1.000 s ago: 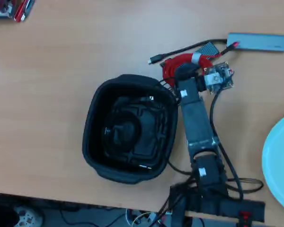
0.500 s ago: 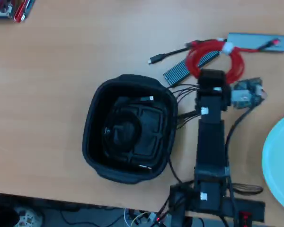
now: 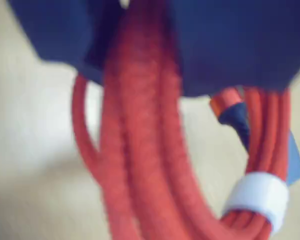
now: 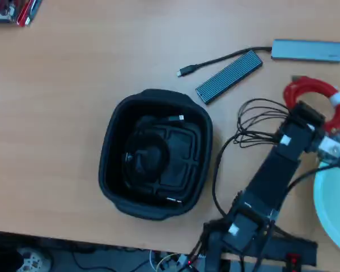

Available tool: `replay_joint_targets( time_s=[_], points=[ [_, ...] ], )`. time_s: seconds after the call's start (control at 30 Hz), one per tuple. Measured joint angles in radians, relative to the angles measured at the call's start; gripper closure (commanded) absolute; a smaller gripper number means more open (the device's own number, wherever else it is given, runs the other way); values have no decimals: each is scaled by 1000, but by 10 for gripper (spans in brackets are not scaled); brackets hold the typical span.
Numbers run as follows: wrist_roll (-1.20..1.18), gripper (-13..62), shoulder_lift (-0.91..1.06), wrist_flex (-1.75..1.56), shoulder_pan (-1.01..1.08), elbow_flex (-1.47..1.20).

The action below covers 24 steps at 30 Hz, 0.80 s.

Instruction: Put a black charging cable in a black bowl and put a red charging cable in a green bowl

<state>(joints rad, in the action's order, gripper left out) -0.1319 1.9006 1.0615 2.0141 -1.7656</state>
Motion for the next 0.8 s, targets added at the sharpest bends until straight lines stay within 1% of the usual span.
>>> replay_joint_targets(
  time_s=[0.2,0.47,0.57,0.8],
  points=[
    [0,563,137,0,109,-29],
    [-3,563,319,0,420,-179],
    [-3,561,333,0,538,-186],
    [-2,562,333,0,684,-187]
  ],
)
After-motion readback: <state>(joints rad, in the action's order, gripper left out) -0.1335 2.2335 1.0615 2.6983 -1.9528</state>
